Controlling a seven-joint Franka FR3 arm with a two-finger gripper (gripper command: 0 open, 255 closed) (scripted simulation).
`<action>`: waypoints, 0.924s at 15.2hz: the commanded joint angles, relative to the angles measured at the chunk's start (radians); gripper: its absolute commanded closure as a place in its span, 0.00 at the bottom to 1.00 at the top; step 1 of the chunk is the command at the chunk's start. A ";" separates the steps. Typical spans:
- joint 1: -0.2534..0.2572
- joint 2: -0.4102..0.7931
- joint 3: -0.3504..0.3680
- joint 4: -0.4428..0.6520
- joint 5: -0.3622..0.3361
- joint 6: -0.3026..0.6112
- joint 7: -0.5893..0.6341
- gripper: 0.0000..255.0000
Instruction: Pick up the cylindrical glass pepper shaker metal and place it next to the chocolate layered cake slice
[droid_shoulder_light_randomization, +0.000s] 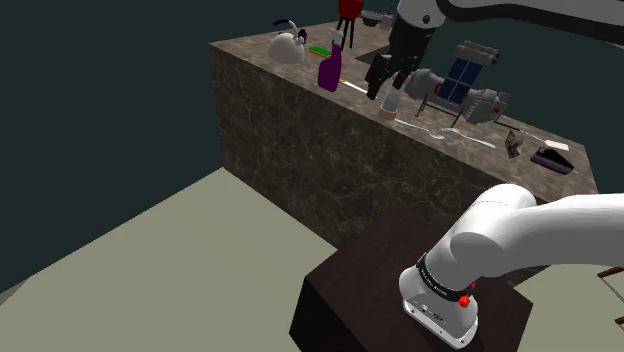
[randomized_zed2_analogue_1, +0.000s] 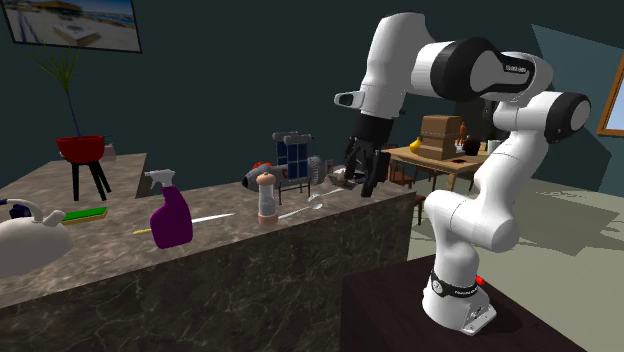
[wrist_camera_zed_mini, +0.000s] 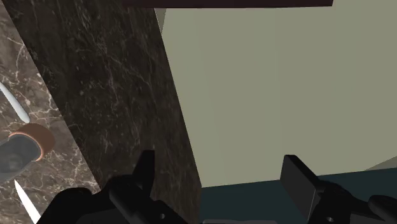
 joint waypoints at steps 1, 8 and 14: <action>0.000 0.000 0.000 0.000 0.000 0.000 0.000 0.00; -0.051 0.174 -0.121 0.105 -0.067 0.039 -0.125 0.00; -0.084 0.348 -0.217 0.236 -0.096 0.060 -0.231 0.00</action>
